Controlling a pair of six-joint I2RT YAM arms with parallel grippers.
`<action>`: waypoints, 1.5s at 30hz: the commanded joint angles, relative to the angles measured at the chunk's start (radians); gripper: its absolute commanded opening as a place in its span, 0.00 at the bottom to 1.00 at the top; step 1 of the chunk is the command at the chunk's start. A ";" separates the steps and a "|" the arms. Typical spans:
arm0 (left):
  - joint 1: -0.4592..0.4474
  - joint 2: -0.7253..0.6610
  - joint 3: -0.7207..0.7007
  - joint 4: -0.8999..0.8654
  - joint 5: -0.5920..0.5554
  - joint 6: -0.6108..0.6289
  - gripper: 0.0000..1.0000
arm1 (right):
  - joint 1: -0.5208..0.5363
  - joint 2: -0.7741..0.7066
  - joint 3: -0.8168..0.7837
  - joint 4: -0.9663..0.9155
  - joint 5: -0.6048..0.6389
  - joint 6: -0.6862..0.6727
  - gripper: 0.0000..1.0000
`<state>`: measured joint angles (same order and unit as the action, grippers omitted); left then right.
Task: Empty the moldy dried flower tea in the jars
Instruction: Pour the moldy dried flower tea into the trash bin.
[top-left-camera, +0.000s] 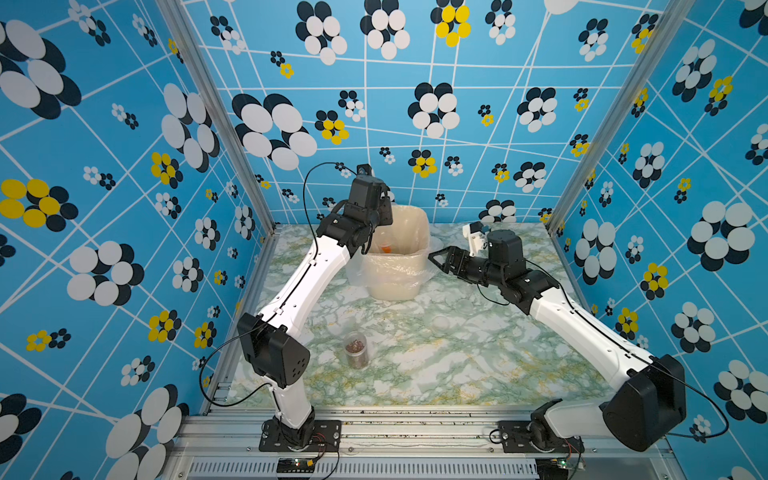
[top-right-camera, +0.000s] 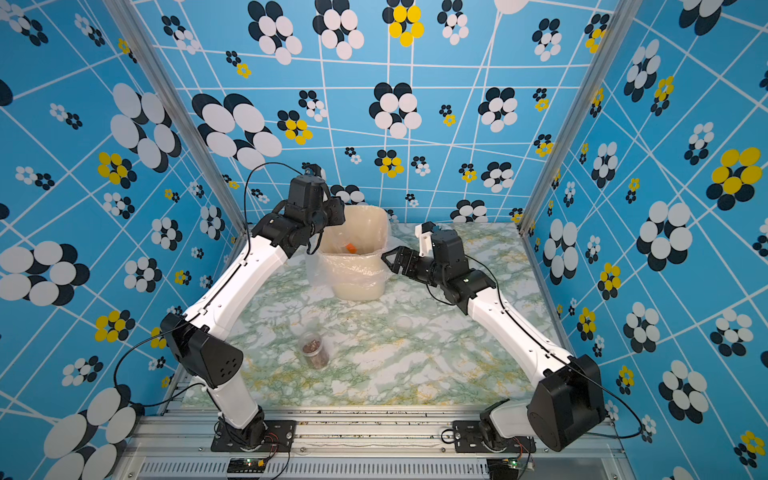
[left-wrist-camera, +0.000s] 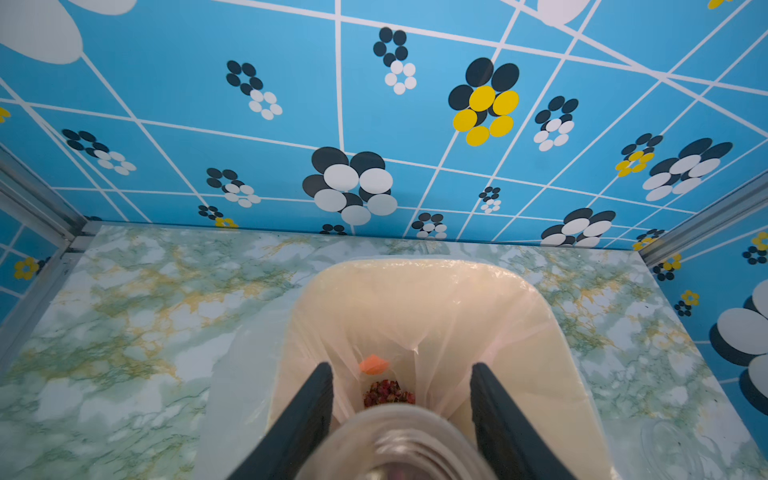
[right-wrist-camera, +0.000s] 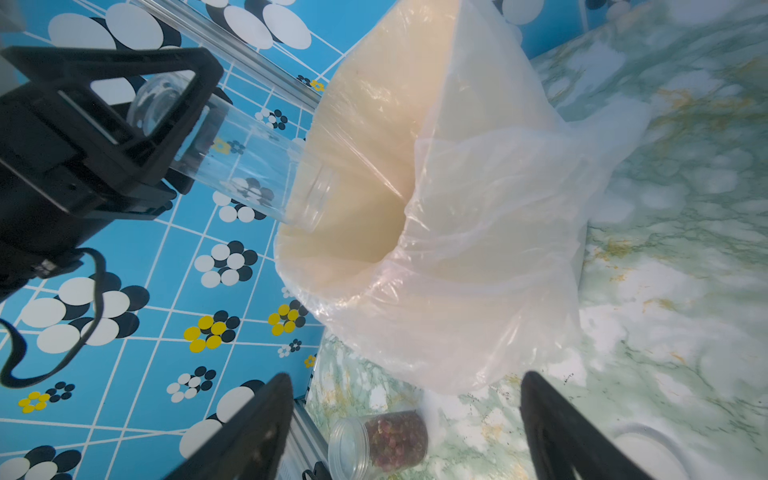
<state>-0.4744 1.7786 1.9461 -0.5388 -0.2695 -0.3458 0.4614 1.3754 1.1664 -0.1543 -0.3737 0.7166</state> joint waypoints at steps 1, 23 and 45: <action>-0.008 -0.035 0.002 0.011 -0.031 0.017 0.00 | -0.006 -0.053 -0.032 -0.016 0.022 -0.029 0.88; 0.070 -0.103 -0.110 0.069 0.176 -0.262 0.00 | -0.006 -0.168 -0.102 -0.016 0.060 -0.025 0.89; 0.154 -0.120 -0.105 0.135 0.336 -0.504 0.00 | -0.006 0.014 0.086 0.218 -0.071 0.058 0.89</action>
<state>-0.3321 1.6829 1.8229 -0.4480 0.0132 -0.7662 0.4610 1.3621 1.2072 -0.0246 -0.4023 0.7399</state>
